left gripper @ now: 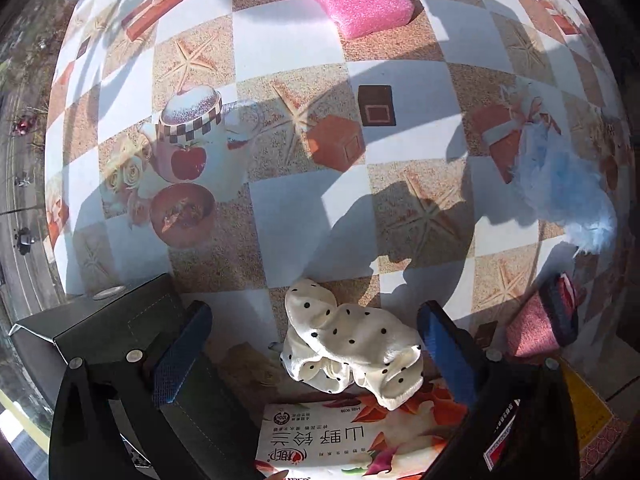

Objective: Organize soft objects
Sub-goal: 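Grasp the white polka-dot scrunchie with the left gripper while the right gripper grasps the light-blue fluffy item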

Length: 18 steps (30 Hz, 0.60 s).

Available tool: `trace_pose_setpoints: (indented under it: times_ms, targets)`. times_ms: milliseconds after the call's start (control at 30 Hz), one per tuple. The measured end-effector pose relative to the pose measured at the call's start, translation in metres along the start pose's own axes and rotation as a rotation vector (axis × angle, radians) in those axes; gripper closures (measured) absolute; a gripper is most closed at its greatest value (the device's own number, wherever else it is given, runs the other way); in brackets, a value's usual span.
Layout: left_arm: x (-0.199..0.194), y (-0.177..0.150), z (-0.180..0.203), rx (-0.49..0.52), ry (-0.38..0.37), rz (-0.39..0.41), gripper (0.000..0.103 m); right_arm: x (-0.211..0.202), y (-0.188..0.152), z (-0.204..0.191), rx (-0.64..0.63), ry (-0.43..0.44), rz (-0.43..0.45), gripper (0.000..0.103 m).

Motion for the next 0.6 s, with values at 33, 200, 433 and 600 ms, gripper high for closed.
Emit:
trace_pose_setpoints:
  times_ms: [33,200,433,600]
  targets:
    - [-0.004,-0.001,-0.001,-0.003,0.000,0.004,0.000,0.001,-0.003,-0.007,-0.040,0.006,-0.002,0.000]
    - [-0.009,-0.011,0.006,-0.015,-0.014,0.002,0.000,0.017,-0.001,-0.041,-0.207,-0.070,0.018,0.000]
    - [0.025,-0.019,0.015,-0.098,-0.020,-0.028,0.000,0.052,0.003,-0.061,-0.333,-0.138,0.020,0.000]
    - [0.033,-0.012,0.016,-0.136,-0.038,-0.009,0.000,0.077,0.001,-0.056,-0.322,-0.154,-0.017,0.000]
Point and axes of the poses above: each gripper's, at about its wrist camera, not at the fingertips, and x roughly the way its jaws point, z to its right, y to its top, the point moved 8 cm from there along x, roughly the way its jaws point
